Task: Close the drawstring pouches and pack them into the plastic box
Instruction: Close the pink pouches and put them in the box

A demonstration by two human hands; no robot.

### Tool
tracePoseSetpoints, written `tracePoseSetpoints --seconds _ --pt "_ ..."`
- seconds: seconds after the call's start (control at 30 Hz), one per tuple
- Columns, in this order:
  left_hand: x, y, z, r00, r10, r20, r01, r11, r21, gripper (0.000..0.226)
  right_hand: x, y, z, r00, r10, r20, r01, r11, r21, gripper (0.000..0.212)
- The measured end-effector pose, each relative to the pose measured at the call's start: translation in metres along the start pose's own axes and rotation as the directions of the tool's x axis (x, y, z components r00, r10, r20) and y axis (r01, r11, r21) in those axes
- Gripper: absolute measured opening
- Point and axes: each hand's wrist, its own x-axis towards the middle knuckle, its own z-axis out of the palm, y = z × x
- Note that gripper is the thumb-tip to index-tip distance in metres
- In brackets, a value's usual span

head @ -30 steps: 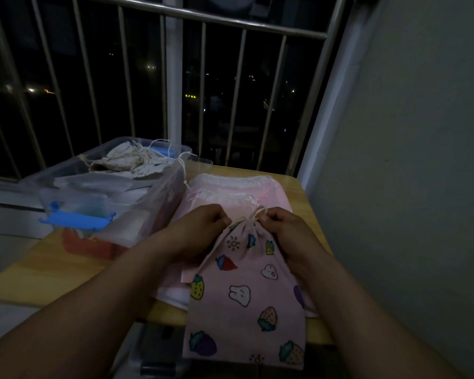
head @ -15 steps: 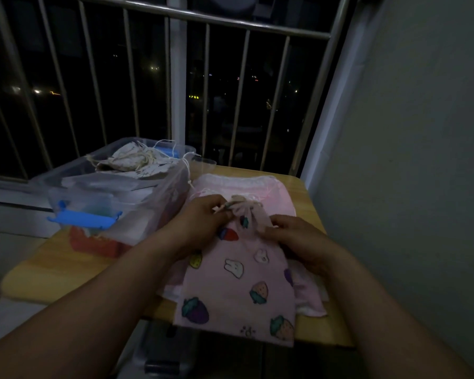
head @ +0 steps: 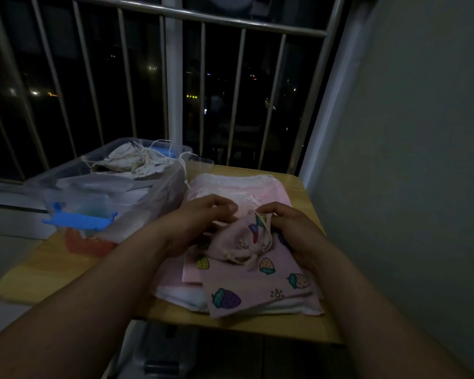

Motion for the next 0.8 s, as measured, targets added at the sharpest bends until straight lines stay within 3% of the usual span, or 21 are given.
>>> tracePoseSetpoints --seconds 0.1,0.17,0.23,0.37,0.47,0.57,0.67,0.73,0.8 --pt "0.000 -0.007 0.004 0.980 -0.080 0.185 0.055 0.989 0.135 0.040 -0.002 -0.006 0.004 0.998 -0.051 0.043 0.051 0.999 -0.002 0.039" --pt "0.001 -0.009 0.007 0.975 -0.060 0.213 0.040 0.994 0.098 0.034 -0.004 -0.009 0.004 0.997 -0.062 0.047 0.062 0.998 0.003 0.029" --pt "0.003 -0.007 0.006 0.992 0.014 0.126 -0.015 1.000 0.005 0.023 -0.006 -0.011 0.000 0.995 0.016 0.098 -0.022 0.997 0.068 0.026" --pt "0.006 -0.001 0.004 0.996 0.075 -0.052 -0.086 0.959 -0.268 0.025 -0.011 -0.001 -0.016 0.971 0.191 0.147 -0.224 0.937 0.267 0.080" --pt "0.007 0.001 0.010 0.977 0.111 -0.183 -0.167 0.931 -0.326 0.023 -0.014 0.004 -0.009 0.965 0.205 0.166 -0.258 0.861 0.438 0.091" --pt "0.007 -0.001 0.017 0.955 0.121 -0.270 -0.190 0.951 -0.245 0.023 -0.018 0.002 0.017 0.968 0.156 0.199 -0.233 0.853 0.467 0.069" --pt "0.003 -0.003 0.022 0.952 0.171 -0.253 -0.197 0.977 -0.082 0.017 -0.016 -0.001 0.031 0.985 0.156 0.079 -0.174 0.898 0.405 0.045" --pt "-0.001 0.000 0.023 0.952 0.136 -0.273 -0.182 0.972 -0.151 0.011 -0.016 -0.009 0.031 0.992 0.124 0.001 -0.115 0.917 0.382 0.044" --pt "-0.007 0.002 0.018 0.959 0.066 -0.276 -0.141 0.954 -0.264 0.020 -0.015 -0.023 0.032 0.996 0.075 -0.038 -0.055 0.923 0.380 0.027"
